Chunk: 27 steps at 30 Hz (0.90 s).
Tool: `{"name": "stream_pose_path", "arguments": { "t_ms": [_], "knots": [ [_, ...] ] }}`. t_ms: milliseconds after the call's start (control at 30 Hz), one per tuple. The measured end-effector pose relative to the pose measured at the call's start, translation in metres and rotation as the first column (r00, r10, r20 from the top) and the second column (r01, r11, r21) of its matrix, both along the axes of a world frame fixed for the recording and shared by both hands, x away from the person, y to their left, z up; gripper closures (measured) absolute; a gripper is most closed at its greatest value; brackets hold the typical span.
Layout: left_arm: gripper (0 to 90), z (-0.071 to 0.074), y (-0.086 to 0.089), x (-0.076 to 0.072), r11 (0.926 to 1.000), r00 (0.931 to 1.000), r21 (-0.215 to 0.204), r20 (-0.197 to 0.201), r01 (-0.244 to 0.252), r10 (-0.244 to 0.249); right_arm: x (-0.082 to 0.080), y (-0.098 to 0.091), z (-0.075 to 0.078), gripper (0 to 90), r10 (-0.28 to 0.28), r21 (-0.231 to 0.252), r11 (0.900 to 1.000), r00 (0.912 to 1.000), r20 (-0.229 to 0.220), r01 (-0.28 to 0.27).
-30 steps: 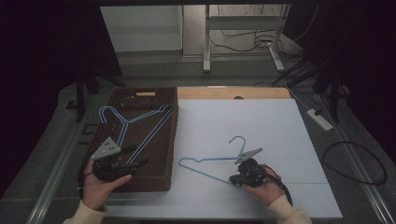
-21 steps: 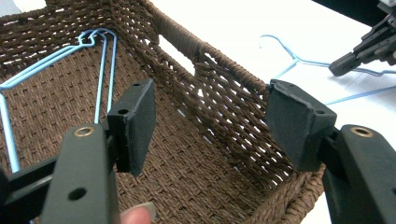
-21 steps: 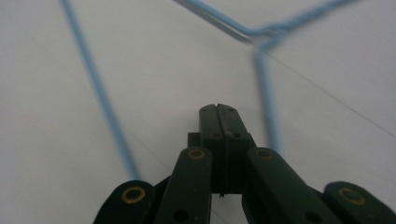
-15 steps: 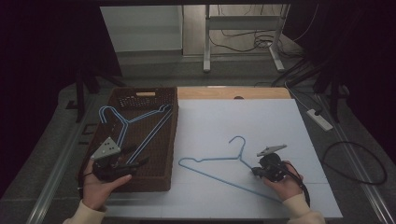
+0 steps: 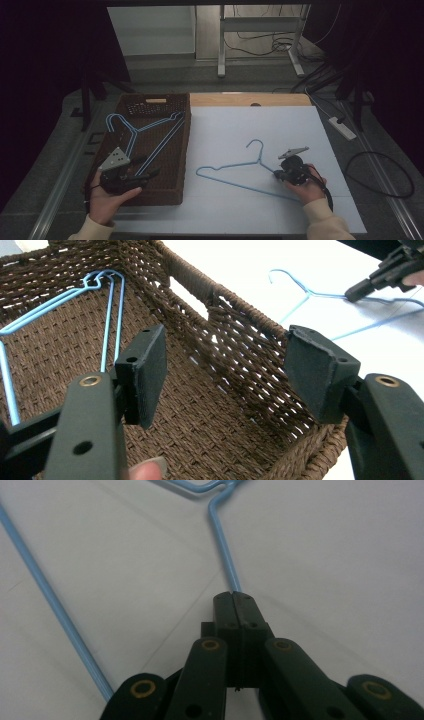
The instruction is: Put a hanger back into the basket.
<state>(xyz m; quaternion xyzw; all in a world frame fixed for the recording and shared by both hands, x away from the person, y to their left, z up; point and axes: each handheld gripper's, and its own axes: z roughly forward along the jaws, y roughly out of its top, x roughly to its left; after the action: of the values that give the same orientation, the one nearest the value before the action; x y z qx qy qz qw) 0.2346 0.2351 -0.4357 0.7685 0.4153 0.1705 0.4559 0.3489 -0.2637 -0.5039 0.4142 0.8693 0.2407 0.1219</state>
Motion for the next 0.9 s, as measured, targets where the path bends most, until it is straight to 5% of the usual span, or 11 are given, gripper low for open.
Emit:
{"name": "stream_pose_path", "arguments": {
  "t_ms": [200,367,500,533,567,600,633,767,900],
  "knots": [
    [35.0,0.0,0.0,0.0,1.0,1.0,0.001,-0.001,0.001,-0.001,0.014,-0.003,-0.001,90.0,-0.02,0.019,0.9996,0.9997,0.015,0.02],
    [35.0,-0.001,0.0,0.001,1.0,1.0,0.0,-0.002,0.0,0.0,0.008,0.008,0.002,90.0,0.003,0.06,0.9982,0.9999,0.014,-0.004],
    [35.0,-0.001,-0.001,0.001,1.0,1.0,0.002,-0.005,0.002,-0.002,-0.006,0.056,0.01,90.0,0.111,0.136,0.9845,0.9938,0.013,-0.112],
    [35.0,-0.001,-0.001,0.001,1.0,1.0,0.002,-0.005,0.002,-0.002,-0.006,0.056,0.01,90.0,0.111,0.136,0.9845,0.9938,0.013,-0.112],
    [35.0,-0.001,-0.001,0.001,1.0,1.0,0.002,-0.004,0.001,-0.001,-0.009,0.084,0.01,90.0,0.164,0.153,0.9746,0.9864,0.008,-0.163],
    [35.0,-0.001,-0.001,0.001,1.0,1.0,0.002,-0.003,0.001,-0.001,-0.009,0.084,0.01,90.0,0.164,0.153,0.9746,0.9864,0.008,-0.163],
    [35.0,-0.001,-0.001,0.001,1.0,1.0,0.002,-0.002,0.001,-0.001,-0.008,0.106,0.007,90.0,0.198,0.16,0.9676,0.9803,0.005,-0.196],
    [35.0,-0.001,0.001,0.0,1.0,1.0,0.0,0.001,-0.002,0.002,-0.004,0.132,0.0,90.0,0.229,0.145,0.9629,0.9733,0.002,-0.227],
    [35.0,0.0,0.003,0.0,1.0,1.0,-0.003,0.005,-0.005,0.005,0.005,0.146,-0.013,90.0,0.217,0.149,0.966,0.9758,-0.025,-0.211]
  ]
}}
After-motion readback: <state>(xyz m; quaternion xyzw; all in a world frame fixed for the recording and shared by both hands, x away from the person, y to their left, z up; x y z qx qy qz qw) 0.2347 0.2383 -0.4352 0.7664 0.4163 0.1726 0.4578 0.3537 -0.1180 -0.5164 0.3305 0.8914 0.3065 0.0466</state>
